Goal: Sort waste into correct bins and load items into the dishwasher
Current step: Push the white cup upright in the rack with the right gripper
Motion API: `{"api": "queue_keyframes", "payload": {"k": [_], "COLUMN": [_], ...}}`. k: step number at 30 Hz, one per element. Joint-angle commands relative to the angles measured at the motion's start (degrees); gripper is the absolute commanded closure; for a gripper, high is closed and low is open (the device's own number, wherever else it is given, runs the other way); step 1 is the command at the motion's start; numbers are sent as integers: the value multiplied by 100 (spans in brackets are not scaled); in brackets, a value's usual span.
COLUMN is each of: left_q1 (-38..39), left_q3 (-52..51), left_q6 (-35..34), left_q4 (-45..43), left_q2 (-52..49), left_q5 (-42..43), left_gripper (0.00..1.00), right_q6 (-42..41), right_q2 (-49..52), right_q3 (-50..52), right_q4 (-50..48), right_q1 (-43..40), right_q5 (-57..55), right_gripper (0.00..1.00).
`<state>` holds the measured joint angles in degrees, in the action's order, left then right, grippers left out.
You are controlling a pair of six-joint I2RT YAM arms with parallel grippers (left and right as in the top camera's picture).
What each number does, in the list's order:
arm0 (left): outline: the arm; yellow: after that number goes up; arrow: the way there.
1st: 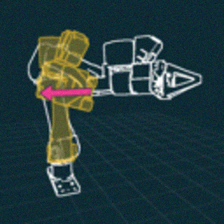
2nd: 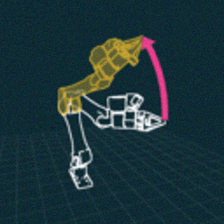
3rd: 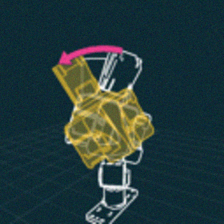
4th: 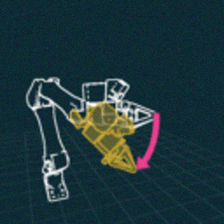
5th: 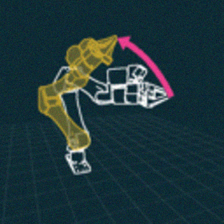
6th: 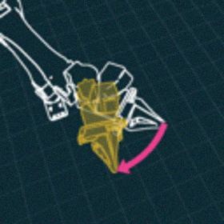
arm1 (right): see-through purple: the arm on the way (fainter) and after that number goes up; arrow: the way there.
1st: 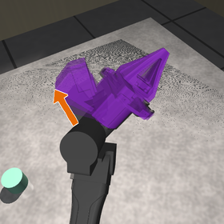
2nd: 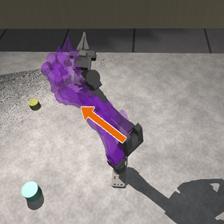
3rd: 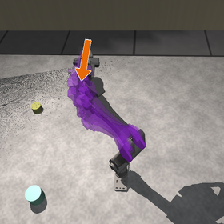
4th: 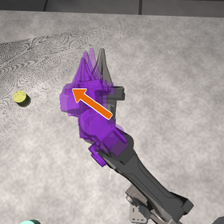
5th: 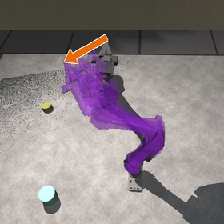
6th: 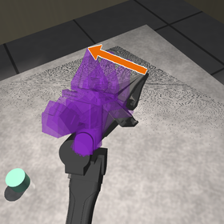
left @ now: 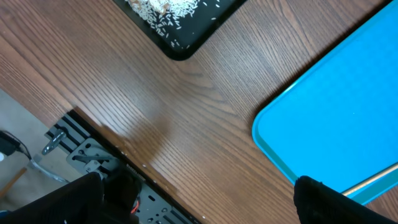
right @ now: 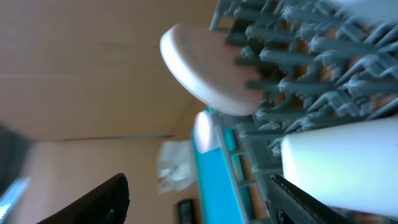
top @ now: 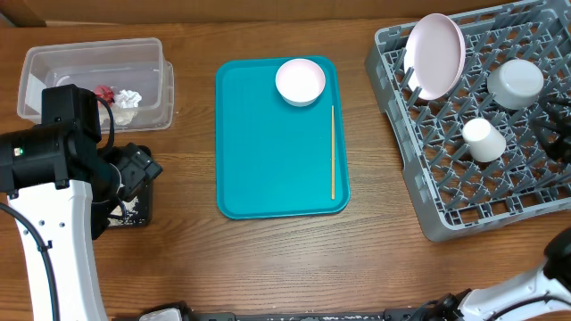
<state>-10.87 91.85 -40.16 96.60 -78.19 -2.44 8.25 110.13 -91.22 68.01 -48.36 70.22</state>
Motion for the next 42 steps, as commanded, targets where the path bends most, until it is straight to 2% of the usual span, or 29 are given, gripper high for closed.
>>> {"api": "queue_keyframes", "payload": {"k": [1,6,8,10,11,12,14,15,18,23,37,42], "left_q1": [2,2,2,2,2,2,2,2,2,2,2,2], "left_q3": [-9,-9,-9,-9,-9,-9,-9,-9,-9,-9,-9,-9], "left_q6": [-33,-33,-33,-33,-33,-33,-33,-33,-33,-33,-33,-33], "left_q4": [2,2,2,2,2,0,2,2,2,2,0,2], "left_q2": [-26,-26,-26,-26,-26,-26,-26,-26,-26,-26,-26,-26], "left_q5": [-96,-96,-96,-96,-96,-96,-96,-96,-96,-96,-96,-96], "left_gripper": [0,0,0,0,0,0,0,0,0,0,0,0], "right_q6": [-1005,-1707,-1775,-1775,-1775,-1777,-1904,-1956,-2037,-2074,-2159,-1687], "right_q2": [-660,-1427,-1589,-1613,-1593,-1563,-1467,-1394,-1180,-868,-437,-433], "right_q3": [-157,-155,-157,-153,-140,-136,-136,-131,-129,-103,-96,-98], "right_q4": [-282,-713,-732,-684,-656,-614,-575,-566,-535,-422,-284,-328], "right_q1": [302,1255,1733,2256,2483,2699,3060,3233,3541,3585,3150,3108], "right_q5": [-1482,-3652,-4424,-5086,-5381,-5659,-6181,-6435,-6931,-7412,-7342,-6422], "right_gripper": [26,20,14,15,23,36,84,96,96,96,96,96]}}
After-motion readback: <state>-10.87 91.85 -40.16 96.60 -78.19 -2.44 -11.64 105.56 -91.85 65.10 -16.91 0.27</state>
